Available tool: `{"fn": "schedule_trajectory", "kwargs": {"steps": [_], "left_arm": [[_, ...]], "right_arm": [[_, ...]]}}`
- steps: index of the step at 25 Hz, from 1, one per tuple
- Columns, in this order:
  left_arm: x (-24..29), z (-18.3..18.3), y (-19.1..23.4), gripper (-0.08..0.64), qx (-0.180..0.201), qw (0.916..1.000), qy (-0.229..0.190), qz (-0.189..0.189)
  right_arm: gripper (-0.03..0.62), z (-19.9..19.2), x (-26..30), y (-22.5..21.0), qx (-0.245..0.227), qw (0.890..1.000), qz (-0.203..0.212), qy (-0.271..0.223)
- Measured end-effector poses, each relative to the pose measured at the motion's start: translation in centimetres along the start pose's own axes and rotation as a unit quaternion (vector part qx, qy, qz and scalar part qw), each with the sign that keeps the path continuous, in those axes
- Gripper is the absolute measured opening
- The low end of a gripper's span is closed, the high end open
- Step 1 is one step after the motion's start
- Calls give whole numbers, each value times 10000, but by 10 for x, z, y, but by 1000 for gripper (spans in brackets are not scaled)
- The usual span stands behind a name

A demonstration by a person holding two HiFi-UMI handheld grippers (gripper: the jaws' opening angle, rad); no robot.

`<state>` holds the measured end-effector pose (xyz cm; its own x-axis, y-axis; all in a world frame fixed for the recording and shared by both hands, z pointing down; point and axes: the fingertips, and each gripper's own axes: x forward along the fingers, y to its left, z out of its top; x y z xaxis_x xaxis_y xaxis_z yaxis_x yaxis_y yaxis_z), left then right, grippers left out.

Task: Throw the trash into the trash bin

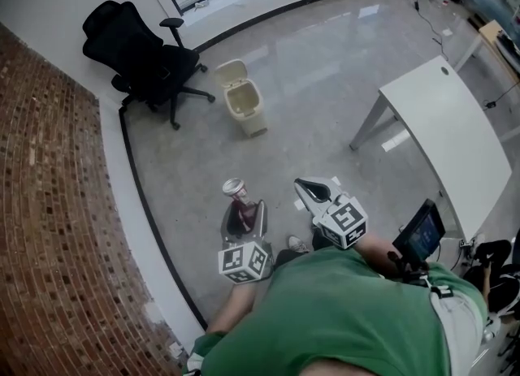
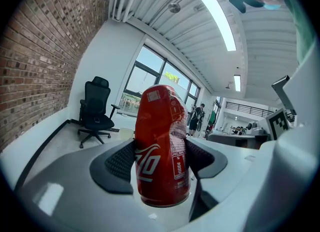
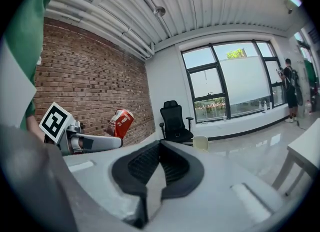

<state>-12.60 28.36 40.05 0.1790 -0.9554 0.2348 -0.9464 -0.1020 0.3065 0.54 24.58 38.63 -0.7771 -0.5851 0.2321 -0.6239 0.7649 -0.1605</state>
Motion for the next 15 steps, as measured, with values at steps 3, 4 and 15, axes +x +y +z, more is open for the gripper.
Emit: {"fn": "schedule_trajectory", "kwargs": {"steps": [3,4,15], "left_arm": [[12,4,3,328,16,10000,-8,33],[17,6,3,328,19,10000,-10,56],[105,39,14,328,125,9993,-112,347]], "right_arm": [[3,3,9,-9,7,10000,16,-29],[3,5,13,-14,-3,10000,38,-41],[3,39,77,-87,-29,9992,357,-198]]}}
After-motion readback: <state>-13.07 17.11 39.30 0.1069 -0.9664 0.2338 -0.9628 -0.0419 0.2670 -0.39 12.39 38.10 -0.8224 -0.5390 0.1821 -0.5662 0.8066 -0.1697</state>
